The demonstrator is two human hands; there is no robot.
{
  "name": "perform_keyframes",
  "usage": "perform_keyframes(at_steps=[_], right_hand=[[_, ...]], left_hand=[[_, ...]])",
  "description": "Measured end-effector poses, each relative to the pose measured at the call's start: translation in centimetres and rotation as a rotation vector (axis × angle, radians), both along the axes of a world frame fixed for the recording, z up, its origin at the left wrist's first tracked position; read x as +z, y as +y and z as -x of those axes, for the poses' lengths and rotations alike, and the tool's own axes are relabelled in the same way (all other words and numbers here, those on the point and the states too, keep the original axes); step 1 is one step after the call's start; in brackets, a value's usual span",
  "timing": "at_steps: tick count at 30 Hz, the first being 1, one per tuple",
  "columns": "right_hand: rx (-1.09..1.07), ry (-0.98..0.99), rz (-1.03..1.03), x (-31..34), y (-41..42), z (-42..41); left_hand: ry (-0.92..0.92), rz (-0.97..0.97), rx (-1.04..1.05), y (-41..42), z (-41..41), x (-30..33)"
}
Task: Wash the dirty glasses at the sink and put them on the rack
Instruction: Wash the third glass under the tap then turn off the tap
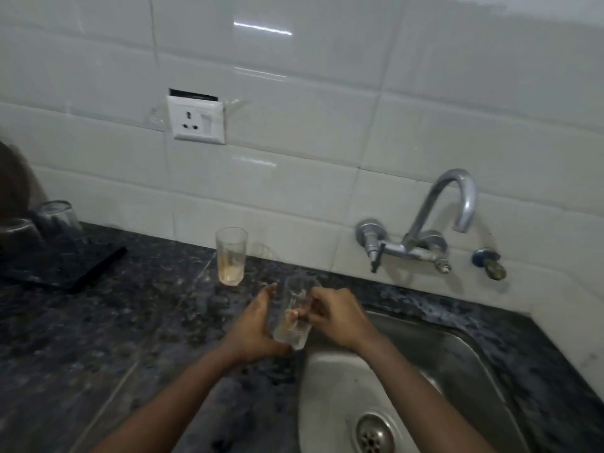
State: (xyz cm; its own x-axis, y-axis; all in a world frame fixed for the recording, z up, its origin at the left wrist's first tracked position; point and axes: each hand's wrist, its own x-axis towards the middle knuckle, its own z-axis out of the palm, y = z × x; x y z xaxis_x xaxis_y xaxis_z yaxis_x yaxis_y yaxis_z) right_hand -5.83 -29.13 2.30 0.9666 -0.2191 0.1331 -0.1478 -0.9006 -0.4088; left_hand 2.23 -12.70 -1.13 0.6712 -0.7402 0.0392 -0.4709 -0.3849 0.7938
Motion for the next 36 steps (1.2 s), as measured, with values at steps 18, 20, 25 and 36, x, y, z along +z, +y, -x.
perform_keyframes(at_steps=[18,20,25,36], right_hand=[[-0.268,-0.302,-0.134,1.6,-11.0,4.3],[-0.338,-0.239,-0.033,1.3,-11.3,2.1],[-0.367,-0.201,0.168,-0.4,-12.5,-0.9],[-0.277,-0.086,0.482,0.1,-11.3,-0.7]], left_hand=[[-0.027,0.145,0.340,-8.9,7.2,0.7],[-0.034,0.122,0.357,-8.3,6.8,1.2],[-0.035,0.099,0.370,-6.9,6.3,0.9],[0.048,0.053,0.321,-6.8,6.6,-1.4]])
